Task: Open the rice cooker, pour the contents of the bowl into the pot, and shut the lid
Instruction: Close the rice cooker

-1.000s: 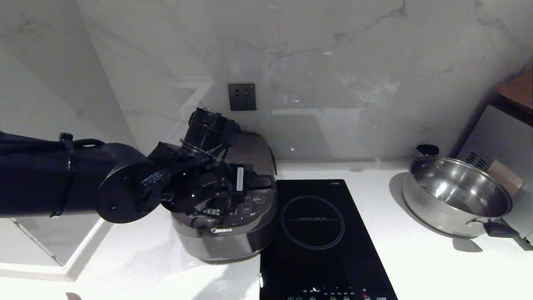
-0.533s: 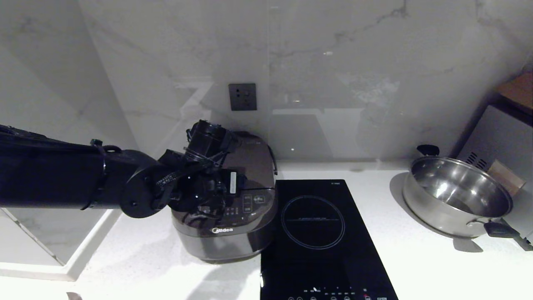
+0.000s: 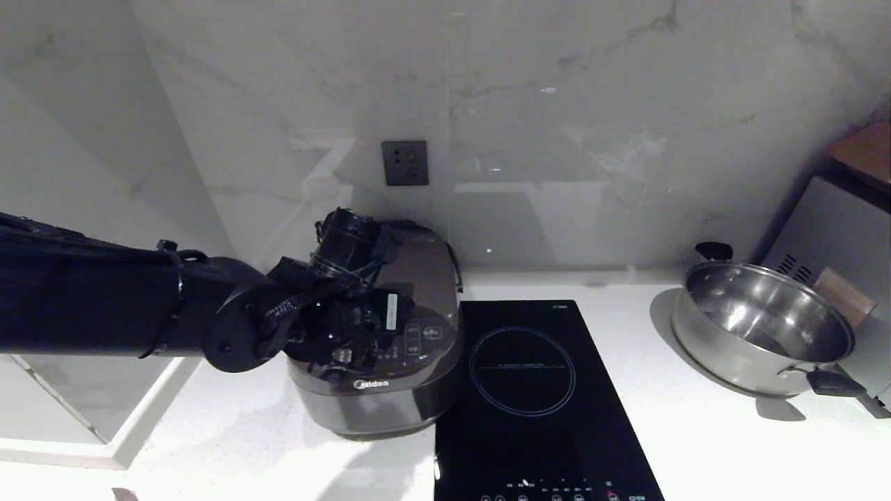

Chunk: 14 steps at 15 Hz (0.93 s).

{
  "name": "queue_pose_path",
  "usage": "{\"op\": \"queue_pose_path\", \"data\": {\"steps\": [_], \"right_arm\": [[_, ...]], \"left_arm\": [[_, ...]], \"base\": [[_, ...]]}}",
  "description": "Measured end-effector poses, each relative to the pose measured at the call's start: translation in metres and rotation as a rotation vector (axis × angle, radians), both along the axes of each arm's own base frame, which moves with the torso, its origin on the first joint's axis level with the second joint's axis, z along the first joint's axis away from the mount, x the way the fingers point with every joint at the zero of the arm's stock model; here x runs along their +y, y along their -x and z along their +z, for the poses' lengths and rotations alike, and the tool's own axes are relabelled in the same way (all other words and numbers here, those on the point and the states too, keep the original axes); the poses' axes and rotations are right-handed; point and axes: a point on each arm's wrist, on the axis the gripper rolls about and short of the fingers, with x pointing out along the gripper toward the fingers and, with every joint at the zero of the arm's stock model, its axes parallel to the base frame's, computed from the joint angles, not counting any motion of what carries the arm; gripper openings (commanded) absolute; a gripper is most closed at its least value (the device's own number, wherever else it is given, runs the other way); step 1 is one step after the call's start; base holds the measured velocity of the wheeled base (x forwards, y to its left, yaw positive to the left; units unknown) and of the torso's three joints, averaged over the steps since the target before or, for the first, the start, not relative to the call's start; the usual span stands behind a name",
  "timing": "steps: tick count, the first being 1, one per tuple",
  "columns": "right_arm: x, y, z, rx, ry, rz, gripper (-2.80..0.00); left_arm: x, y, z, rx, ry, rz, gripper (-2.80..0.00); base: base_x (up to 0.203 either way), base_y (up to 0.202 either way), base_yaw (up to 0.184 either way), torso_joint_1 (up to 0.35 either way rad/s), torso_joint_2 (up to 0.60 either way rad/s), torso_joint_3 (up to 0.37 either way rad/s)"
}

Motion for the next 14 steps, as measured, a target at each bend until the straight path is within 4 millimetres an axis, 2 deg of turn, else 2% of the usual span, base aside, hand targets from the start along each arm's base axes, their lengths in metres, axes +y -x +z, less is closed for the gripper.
{"op": "queue_pose_path", "data": {"steps": [6, 10, 14], "right_arm": [[0.000, 0.000, 0.000, 0.000, -0.001, 0.000, -2.80], [0.000, 0.000, 0.000, 0.000, -0.001, 0.000, -2.80], [0.000, 0.000, 0.000, 0.000, -0.001, 0.000, -2.80]], "left_arm": [[0.000, 0.003, -0.002, 0.010, -0.033, -0.028, 0.00], [0.006, -0.014, 0.029, -0.084, 0.076, 0.049, 0.00], [0.022, -0.026, 0.059, -0.175, 0.160, 0.125, 0.00]], "base": [[0.000, 0.000, 0.000, 0.000, 0.00, 0.000], [0.000, 0.000, 0.000, 0.000, 0.00, 0.000], [0.000, 0.000, 0.000, 0.000, 0.00, 0.000]]}}
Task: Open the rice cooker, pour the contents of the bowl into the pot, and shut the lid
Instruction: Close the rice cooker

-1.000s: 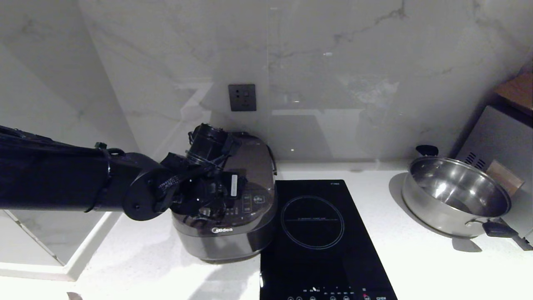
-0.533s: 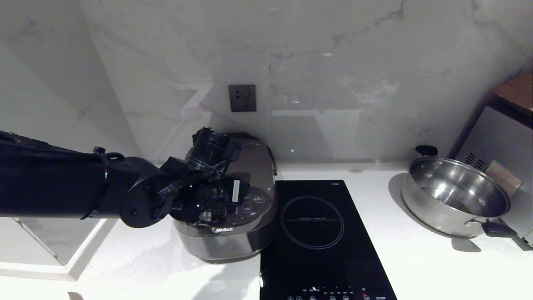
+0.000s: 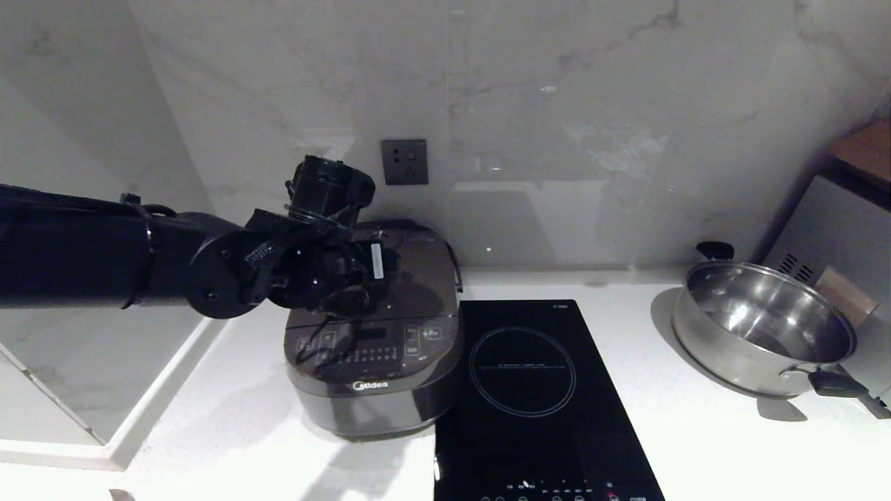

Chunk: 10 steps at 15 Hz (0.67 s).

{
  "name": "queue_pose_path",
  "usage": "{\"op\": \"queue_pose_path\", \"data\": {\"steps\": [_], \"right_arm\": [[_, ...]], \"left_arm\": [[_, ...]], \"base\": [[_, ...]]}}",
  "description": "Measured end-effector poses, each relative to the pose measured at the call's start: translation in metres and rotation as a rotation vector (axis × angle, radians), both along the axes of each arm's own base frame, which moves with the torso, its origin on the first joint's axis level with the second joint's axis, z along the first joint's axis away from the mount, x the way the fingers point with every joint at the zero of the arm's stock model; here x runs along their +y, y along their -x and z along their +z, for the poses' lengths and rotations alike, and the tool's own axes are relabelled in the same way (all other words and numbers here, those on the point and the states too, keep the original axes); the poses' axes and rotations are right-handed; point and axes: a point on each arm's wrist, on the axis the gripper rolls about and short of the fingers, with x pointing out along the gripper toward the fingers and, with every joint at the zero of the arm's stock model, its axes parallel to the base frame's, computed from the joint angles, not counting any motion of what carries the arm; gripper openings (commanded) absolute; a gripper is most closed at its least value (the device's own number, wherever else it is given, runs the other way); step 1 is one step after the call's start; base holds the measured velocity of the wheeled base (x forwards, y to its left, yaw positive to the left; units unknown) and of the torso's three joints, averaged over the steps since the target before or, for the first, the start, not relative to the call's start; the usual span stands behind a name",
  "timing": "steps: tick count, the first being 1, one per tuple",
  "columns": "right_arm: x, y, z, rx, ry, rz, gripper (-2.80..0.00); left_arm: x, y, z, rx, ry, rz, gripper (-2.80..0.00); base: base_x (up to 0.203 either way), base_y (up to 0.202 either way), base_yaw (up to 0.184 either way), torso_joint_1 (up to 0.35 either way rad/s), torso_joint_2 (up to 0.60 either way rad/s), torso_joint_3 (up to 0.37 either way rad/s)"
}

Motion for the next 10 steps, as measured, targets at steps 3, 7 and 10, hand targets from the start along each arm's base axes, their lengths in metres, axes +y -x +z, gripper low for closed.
{"op": "queue_pose_path", "data": {"steps": [3, 7, 10], "right_arm": [[0.000, 0.000, 0.000, 0.000, 0.000, 0.000, -2.80], [0.000, 0.000, 0.000, 0.000, 0.000, 0.000, -2.80], [0.000, 0.000, 0.000, 0.000, 0.000, 0.000, -2.80]], "left_arm": [[0.011, 0.002, 0.013, -0.028, 0.016, 0.023, 0.00], [0.024, 0.023, 0.004, 0.040, 0.016, -0.024, 0.00], [0.038, 0.050, -0.001, 0.105, 0.040, -0.095, 0.00]], "base": [[0.000, 0.000, 0.000, 0.000, 0.00, 0.000], [0.000, 0.000, 0.000, 0.000, 0.00, 0.000], [0.000, 0.000, 0.000, 0.000, 0.00, 0.000]]}}
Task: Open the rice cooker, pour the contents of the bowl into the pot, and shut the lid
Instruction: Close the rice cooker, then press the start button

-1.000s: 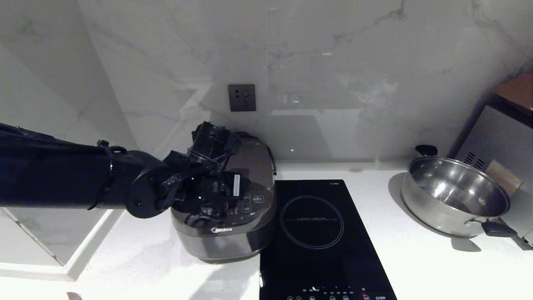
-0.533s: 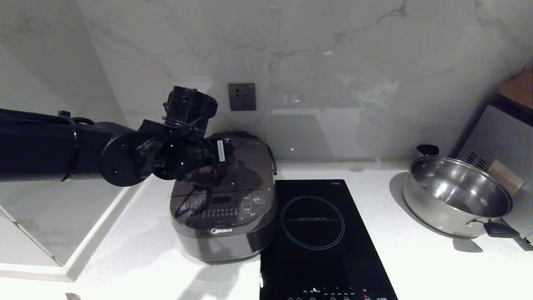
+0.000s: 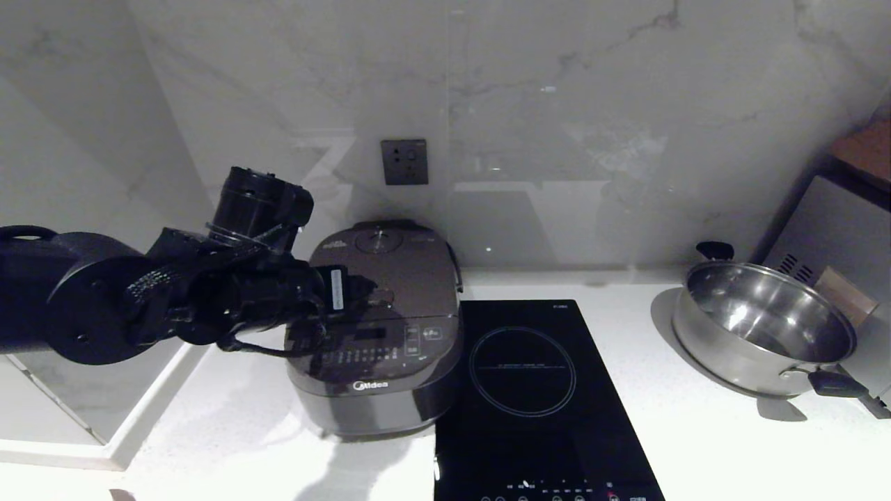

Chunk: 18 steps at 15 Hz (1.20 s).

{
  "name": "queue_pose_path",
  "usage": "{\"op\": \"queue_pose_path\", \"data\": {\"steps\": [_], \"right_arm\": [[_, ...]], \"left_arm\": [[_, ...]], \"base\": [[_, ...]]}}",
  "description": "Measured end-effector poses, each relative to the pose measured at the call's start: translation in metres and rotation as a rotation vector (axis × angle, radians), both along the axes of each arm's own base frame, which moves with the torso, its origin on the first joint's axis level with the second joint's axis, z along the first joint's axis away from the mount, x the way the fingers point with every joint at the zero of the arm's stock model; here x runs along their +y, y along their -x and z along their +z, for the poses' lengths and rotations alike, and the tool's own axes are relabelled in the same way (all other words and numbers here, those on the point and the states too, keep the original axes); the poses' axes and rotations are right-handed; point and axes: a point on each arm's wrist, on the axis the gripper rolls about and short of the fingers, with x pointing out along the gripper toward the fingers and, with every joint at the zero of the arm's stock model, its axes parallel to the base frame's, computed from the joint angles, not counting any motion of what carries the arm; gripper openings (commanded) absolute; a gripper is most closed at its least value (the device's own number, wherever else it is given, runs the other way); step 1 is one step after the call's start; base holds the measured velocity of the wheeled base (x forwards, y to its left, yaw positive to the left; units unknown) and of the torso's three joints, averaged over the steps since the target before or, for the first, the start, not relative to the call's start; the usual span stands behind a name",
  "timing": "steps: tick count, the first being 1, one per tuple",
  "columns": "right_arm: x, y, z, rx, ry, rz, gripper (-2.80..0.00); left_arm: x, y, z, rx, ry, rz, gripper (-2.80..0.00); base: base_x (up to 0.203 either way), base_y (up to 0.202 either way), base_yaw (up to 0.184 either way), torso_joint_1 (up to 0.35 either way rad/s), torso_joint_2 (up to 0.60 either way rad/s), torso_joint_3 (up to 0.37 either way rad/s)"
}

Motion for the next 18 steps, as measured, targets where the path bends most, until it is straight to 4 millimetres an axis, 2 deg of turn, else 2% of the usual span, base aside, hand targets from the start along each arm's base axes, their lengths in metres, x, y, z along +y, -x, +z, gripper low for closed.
{"op": "queue_pose_path", "data": {"steps": [2, 3, 5, 7, 11, 14, 18], "right_arm": [[0.000, 0.000, 0.000, 0.000, 0.000, 0.000, -2.80], [0.000, 0.000, 0.000, 0.000, 0.000, 0.000, -2.80], [0.000, 0.000, 0.000, 0.000, 0.000, 0.000, -2.80], [0.000, 0.000, 0.000, 0.000, 0.000, 0.000, -2.80], [0.000, 0.000, 0.000, 0.000, 0.000, 0.000, -2.80], [0.000, 0.000, 0.000, 0.000, 0.000, 0.000, -2.80], [0.000, 0.000, 0.000, 0.000, 0.000, 0.000, -2.80]], "left_arm": [[0.007, 0.013, 0.004, 0.014, -0.004, -0.005, 0.00], [0.009, 0.016, 0.008, 0.007, 0.000, -0.007, -2.80], [0.009, 0.021, 0.016, -0.006, 0.007, -0.017, -2.80], [0.015, 0.029, 0.016, 0.020, 0.000, -0.023, -2.80], [0.054, 0.055, 0.022, 0.088, 0.032, -0.059, -2.80], [0.079, 0.087, 0.031, 0.054, 0.082, -0.113, -2.80], [0.100, 0.135, 0.036, -0.139, 0.107, -0.135, -2.80]], "base": [[0.000, 0.000, 0.000, 0.000, 0.00, 0.000], [0.000, 0.000, 0.000, 0.000, 0.00, 0.000], [0.000, 0.000, 0.000, 0.000, 0.00, 0.000], [0.000, 0.000, 0.000, 0.000, 0.00, 0.000], [0.000, 0.000, 0.000, 0.000, 0.00, 0.000], [0.000, 0.000, 0.000, 0.000, 0.00, 0.000], [0.000, 0.000, 0.000, 0.000, 0.00, 0.000]]}}
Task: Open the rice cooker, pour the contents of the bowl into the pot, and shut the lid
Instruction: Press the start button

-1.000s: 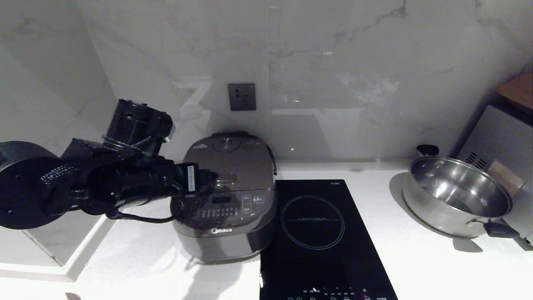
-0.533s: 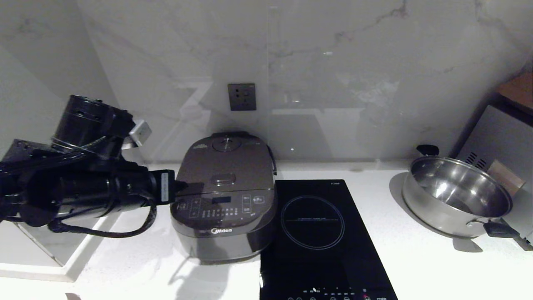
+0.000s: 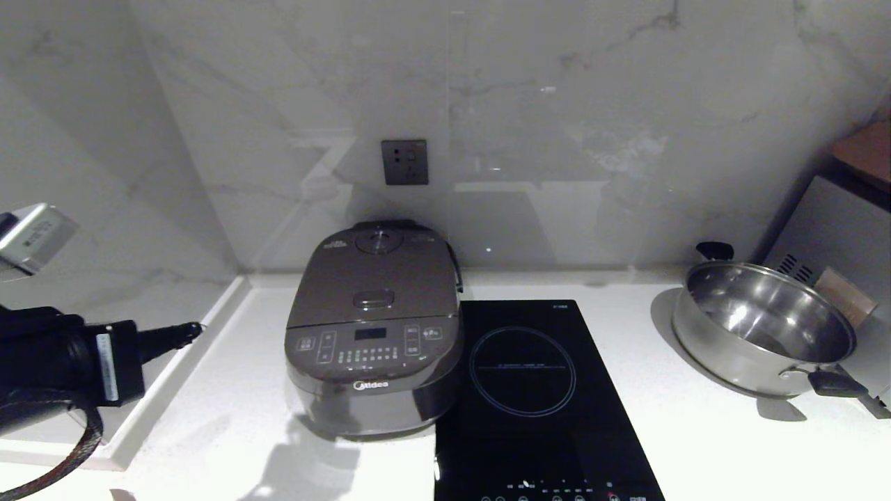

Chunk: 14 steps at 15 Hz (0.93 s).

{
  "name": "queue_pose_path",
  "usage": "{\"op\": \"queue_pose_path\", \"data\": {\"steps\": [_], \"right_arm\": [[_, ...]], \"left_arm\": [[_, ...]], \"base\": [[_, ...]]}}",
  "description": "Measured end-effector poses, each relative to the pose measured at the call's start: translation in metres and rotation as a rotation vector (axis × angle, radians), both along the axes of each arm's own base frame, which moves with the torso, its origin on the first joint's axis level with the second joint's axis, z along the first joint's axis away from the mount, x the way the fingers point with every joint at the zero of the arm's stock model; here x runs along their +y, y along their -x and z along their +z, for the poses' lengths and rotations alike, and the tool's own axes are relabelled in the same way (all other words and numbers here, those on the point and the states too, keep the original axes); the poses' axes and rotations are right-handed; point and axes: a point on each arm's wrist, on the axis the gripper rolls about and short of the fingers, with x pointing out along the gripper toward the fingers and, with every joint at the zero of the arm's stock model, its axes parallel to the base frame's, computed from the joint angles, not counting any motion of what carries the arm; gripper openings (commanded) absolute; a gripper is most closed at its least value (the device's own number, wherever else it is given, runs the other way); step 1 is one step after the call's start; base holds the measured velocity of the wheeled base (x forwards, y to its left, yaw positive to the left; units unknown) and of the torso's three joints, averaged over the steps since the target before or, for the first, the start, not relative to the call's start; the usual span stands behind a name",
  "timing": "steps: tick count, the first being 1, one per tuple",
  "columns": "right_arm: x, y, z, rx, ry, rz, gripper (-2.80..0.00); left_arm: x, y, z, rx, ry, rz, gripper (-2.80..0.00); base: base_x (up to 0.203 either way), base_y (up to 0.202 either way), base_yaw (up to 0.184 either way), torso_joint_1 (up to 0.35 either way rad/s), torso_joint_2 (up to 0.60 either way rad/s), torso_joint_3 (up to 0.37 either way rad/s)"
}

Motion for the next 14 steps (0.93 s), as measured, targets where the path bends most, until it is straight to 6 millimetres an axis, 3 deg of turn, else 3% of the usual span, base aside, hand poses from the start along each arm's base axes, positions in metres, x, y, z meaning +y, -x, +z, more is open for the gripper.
{"op": "queue_pose_path", "data": {"steps": [6, 8, 11, 14], "right_arm": [[0.000, 0.000, 0.000, 0.000, 0.000, 0.000, -2.80], [0.000, 0.000, 0.000, 0.000, 0.000, 0.000, -2.80], [0.000, 0.000, 0.000, 0.000, 0.000, 0.000, -2.80], [0.000, 0.000, 0.000, 0.000, 0.000, 0.000, -2.80]], "left_arm": [[0.025, 0.081, 0.009, -0.300, 0.024, 0.000, -2.80], [0.035, 0.107, 0.007, -0.369, -0.015, 0.088, -2.80], [0.045, 0.132, -0.007, -0.404, -0.158, 0.350, -2.80], [0.045, 0.146, -0.024, -0.425, -0.244, 0.463, -2.80]], "base": [[0.000, 0.000, 0.000, 0.000, 0.00, 0.000], [0.000, 0.000, 0.000, 0.000, 0.00, 0.000], [0.000, 0.000, 0.000, 0.000, 0.00, 0.000], [0.000, 0.000, 0.000, 0.000, 0.00, 0.000]]}}
